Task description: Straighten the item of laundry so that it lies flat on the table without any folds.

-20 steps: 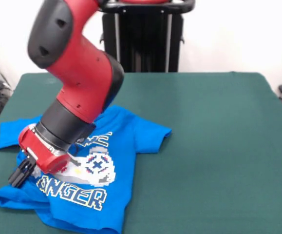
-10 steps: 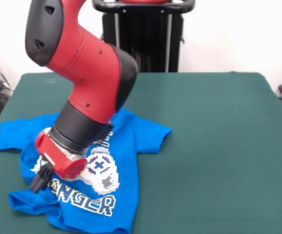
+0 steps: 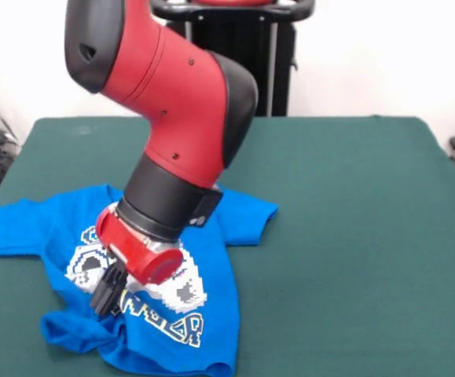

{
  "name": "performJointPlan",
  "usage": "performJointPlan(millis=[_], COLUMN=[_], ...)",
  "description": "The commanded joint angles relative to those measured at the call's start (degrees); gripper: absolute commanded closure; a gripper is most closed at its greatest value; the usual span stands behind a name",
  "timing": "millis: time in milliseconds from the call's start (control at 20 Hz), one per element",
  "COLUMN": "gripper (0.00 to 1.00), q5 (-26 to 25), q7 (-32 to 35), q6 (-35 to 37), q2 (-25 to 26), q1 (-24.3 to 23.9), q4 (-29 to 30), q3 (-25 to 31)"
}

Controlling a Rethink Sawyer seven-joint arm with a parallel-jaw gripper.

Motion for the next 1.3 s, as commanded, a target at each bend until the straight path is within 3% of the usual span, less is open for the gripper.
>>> performJointPlan(millis=[50,300,700,850,1300], gripper=[1.00,1.00,1.00,1.00,1.00], q5=[-2.43,-3.54,-5.89,-4.85,0.44], q7=[-15.75,-9.78,-0.72,-3.06,-20.52], q6=[8.76,9.37,6.40,5.58,17.59], q2=[-3.95,-1.33,8.73,8.08,-5.17], q1=[2.18,5.07,7.11,5.91,-2.68], q4=[5.04,1.80,-5.47,-4.87,8.22], q3=[9.48,3.86,-3.28,-0.48,17.86])
